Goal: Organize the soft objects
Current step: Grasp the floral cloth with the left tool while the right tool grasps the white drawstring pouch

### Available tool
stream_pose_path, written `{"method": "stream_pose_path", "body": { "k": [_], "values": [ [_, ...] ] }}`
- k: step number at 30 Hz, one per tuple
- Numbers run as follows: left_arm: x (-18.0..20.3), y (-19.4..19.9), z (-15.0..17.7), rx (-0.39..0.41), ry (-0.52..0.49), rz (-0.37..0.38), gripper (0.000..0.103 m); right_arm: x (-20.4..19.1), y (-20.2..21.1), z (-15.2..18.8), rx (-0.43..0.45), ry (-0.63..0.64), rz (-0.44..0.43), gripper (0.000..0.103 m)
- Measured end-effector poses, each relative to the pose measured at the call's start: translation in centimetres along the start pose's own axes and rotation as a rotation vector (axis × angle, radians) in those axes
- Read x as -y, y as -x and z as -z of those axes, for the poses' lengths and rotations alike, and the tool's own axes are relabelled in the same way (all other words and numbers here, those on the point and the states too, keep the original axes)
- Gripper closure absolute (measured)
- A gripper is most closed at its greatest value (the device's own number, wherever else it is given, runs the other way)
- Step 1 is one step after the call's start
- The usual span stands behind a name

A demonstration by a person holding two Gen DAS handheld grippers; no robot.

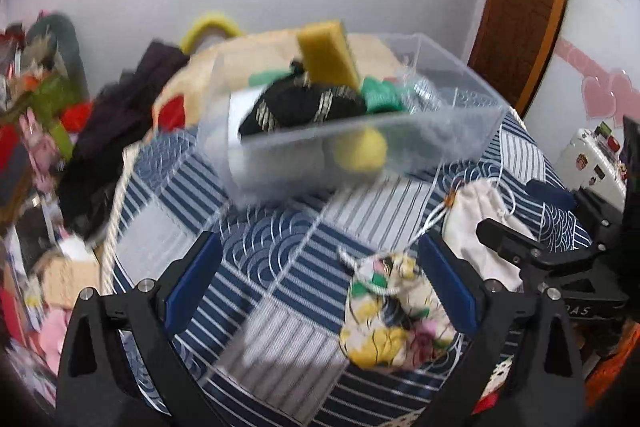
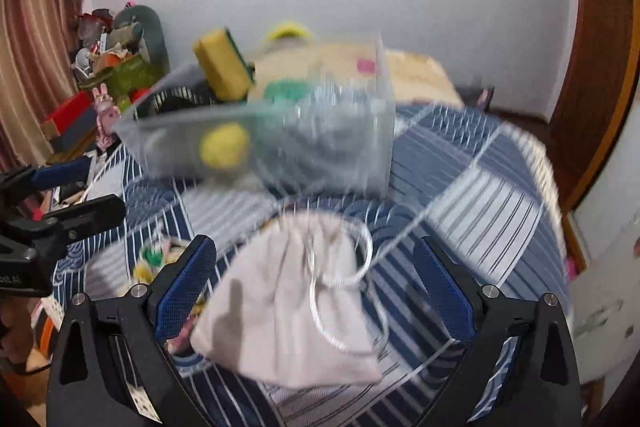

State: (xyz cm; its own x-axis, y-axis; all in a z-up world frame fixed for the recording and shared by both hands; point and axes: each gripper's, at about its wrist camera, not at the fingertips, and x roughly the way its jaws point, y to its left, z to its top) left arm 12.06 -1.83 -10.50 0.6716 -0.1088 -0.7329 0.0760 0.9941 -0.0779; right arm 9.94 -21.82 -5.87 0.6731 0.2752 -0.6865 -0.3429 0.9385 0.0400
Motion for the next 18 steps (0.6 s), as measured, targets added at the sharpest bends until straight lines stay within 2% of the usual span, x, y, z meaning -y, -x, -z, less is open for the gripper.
{"method": "stream_pose_path", "body": {
  "k": [6,9,10,11,12,14,15,16,17,18],
  "values": [
    [0.1,-1.0,1.8,-0.056,0.024,0.036,0.004,0.7,-2.3,1.4,-0.095,-0.054,-0.042,0.004],
    [0.1,-1.1,2.3,-0.077,0.036,0.051,0.004,-0.2,-3.2,1.5,-0.123,-0.018,-0.061,0.005],
    [0.1,-1.1,2.4,-0.081,0.04,0.056,0.004,-0.6,-3.3,1.7,-0.133,-0.002,-0.052,0.01],
    [0.1,-1.2,2.5,-0.085,0.042,0.059,0.004,-1.0,-3.6,1.9,-0.142,0.024,-0.033,0.02],
    [0.2,-1.2,2.6,-0.09,0.043,0.061,0.004,-1.4,-3.2,2.2,-0.138,0.04,-0.018,0.026],
    [0.6,-1.4,2.9,-0.104,0.04,0.07,0.004,-1.5,-2.9,2.2,-0.129,0.046,-0.009,0.05],
    [0.7,-1.6,3.0,-0.11,0.038,0.073,0.004,-1.5,-2.7,2.1,-0.125,0.047,-0.007,0.057],
    [1.0,-1.7,3.2,-0.115,0.033,0.078,0.004,-1.4,-2.5,2.1,-0.121,0.048,-0.01,0.073],
    [1.3,-1.8,3.3,-0.12,0.028,0.082,0.004,-1.3,-2.3,2.1,-0.117,0.048,-0.01,0.08],
    [1.5,-2.0,3.4,-0.124,0.024,0.087,0.004,-1.2,-2.1,2.1,-0.113,0.046,-0.012,0.082]
  ]
}}
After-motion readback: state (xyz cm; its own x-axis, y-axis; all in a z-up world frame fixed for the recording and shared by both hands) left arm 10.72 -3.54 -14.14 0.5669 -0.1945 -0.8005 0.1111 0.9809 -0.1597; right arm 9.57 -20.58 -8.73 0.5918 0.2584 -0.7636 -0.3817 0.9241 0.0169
